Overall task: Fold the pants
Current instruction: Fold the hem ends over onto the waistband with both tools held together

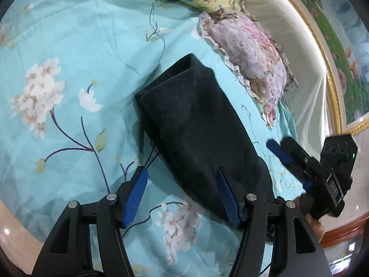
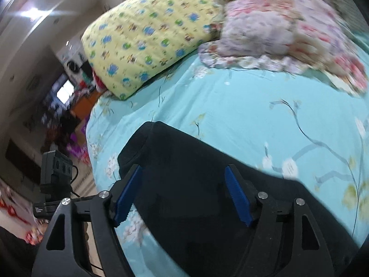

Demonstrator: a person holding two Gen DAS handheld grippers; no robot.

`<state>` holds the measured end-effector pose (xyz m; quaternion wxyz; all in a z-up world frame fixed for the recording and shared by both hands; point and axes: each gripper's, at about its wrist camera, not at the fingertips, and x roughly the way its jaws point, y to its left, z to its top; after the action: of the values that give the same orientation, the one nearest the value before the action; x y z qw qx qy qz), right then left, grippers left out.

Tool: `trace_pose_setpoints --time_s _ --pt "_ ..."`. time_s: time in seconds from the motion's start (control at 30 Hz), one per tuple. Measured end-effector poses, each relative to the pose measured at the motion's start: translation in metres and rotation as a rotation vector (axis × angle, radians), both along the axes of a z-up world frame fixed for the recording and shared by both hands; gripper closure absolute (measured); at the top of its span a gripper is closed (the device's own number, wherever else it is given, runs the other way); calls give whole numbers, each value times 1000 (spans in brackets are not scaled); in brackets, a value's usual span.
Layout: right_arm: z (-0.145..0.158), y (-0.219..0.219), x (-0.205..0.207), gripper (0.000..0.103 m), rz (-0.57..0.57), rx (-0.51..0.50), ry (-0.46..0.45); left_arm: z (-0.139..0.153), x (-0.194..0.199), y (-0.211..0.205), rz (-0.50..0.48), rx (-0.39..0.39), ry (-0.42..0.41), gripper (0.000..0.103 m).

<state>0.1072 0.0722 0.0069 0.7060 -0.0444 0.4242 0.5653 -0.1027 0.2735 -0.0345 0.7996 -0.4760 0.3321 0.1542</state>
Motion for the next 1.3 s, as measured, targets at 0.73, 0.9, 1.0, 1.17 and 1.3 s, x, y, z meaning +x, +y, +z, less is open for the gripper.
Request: trace_pose_setpoints --time_s 0.73,0.9,1.0,1.17,1.3 --pt "-54 144 36 60 350 -219 7 -10 33 22 65 -5 -28 38" --pt "-55 141 39 63 349 -197 43 -9 37 23 88 43 16 63" --pt "-53 138 38 71 347 -179 46 -11 36 26 80 26 8 78" --pt "-42 125 34 83 331 -131 43 10 36 12 46 75 -18 89" --pt "-21 102 33 84 302 -62 55 41 38 -8 12 150 -61 90"
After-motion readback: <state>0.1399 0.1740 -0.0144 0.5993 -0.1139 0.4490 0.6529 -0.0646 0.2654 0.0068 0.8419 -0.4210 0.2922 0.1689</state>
